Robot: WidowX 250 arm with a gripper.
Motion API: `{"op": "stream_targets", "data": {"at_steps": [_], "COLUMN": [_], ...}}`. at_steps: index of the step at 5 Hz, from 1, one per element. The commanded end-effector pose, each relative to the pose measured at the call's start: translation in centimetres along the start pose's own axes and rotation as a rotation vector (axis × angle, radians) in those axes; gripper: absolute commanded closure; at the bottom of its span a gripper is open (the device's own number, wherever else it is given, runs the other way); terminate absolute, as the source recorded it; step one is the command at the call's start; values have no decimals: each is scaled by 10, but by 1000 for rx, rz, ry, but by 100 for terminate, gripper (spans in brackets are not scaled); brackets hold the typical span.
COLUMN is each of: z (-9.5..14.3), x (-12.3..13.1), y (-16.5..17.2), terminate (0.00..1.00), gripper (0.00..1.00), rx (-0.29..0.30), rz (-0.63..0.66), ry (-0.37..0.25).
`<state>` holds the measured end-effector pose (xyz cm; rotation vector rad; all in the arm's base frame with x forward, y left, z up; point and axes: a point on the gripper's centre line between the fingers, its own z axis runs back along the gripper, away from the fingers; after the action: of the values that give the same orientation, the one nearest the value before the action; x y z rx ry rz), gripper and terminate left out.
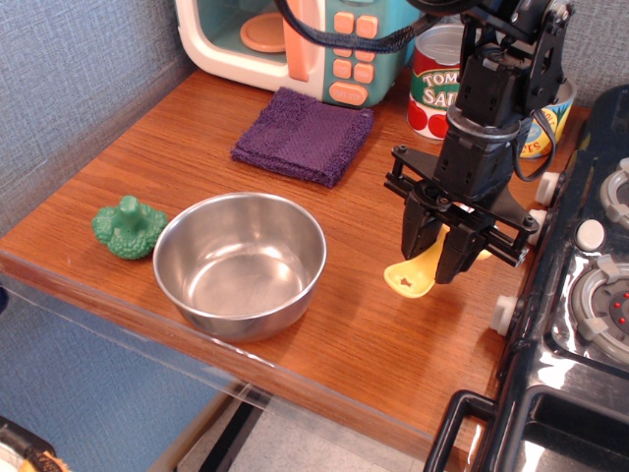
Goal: Put the brush on the lower right side of the table
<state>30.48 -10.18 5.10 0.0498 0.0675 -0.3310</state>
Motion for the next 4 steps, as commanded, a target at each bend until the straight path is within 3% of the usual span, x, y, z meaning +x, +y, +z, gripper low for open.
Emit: {"op": "stream_targets", "data": {"at_steps": [1,2,3,4], "z": [3,7,36,67], "x": [-22,-25,-37,-57], "y": [10,13,27,46], "terminate": [0,0,0,0], "gripper": [0,0,0,0], "rx": [4,0,5,21], "rz": [24,19,10,83], "ry": [9,-2,-79,-157]}}
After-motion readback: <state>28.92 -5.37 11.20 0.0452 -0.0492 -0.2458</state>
